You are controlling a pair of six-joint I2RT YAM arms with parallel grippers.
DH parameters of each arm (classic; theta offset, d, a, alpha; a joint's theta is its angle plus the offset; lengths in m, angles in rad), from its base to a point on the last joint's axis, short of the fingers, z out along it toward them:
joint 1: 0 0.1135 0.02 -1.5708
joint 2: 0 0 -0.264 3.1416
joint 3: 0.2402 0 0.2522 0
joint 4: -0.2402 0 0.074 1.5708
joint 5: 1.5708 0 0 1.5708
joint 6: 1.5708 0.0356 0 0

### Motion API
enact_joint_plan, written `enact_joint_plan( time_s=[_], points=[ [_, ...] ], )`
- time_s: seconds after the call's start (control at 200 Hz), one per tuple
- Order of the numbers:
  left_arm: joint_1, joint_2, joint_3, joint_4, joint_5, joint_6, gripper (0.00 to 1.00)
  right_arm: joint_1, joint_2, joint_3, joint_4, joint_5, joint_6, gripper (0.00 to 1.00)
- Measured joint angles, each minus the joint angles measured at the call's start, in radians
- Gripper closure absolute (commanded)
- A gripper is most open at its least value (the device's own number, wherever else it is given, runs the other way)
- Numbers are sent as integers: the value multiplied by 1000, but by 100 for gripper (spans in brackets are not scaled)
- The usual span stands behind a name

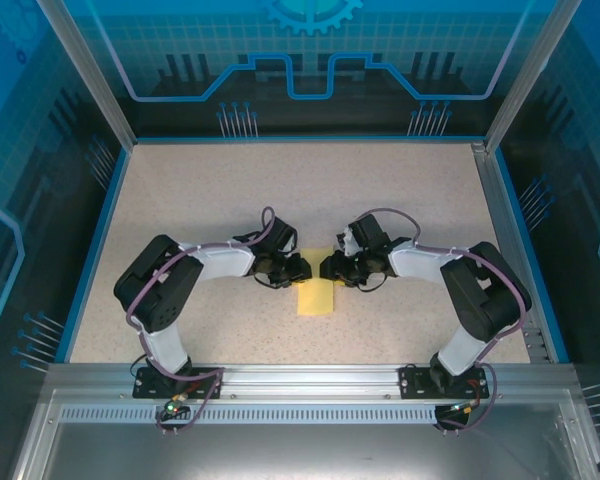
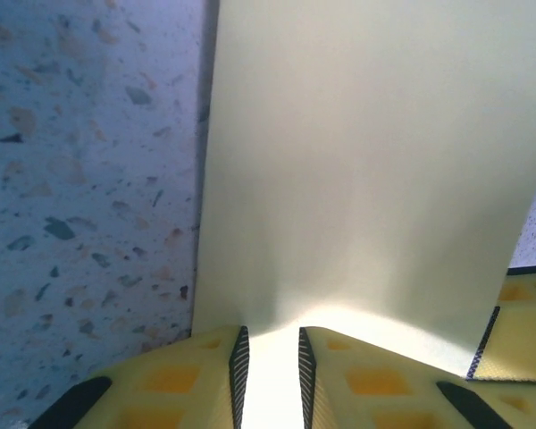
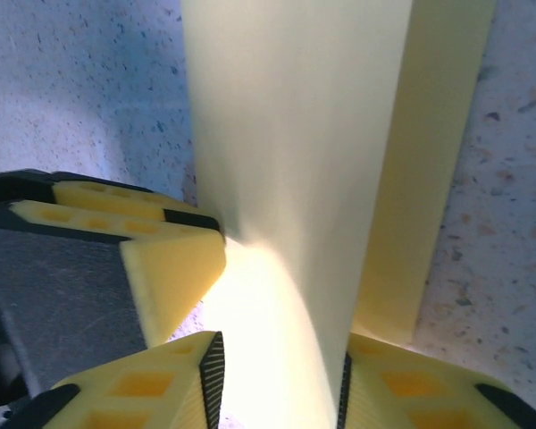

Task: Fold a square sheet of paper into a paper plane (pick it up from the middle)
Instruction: Third fold the triangle at the center of the table.

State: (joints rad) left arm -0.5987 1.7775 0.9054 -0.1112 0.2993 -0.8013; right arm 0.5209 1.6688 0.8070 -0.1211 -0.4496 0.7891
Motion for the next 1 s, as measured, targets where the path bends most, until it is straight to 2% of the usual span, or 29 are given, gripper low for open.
enact_joint_plan(
  time_s=[0.19, 0.375, 0.505, 0.74, 1.0],
  points=[
    [-2, -117, -90, 19, -28, 46, 64, 0, 0, 13, -51, 8, -1, 89],
    [-39, -291, -159, 16, -66, 154, 53, 0, 0, 31, -64, -3, 3, 87],
    [-171, -363, -160, -5, -135, 284, 46, -4, 0, 40, -66, -11, 7, 87],
    [-417, -306, -106, -94, -300, 450, 40, -8, 0, 42, -80, -24, 14, 86],
    [-504, -185, -52, -123, -506, 511, 36, -12, 0, 42, -81, -31, 15, 86]
  ],
)
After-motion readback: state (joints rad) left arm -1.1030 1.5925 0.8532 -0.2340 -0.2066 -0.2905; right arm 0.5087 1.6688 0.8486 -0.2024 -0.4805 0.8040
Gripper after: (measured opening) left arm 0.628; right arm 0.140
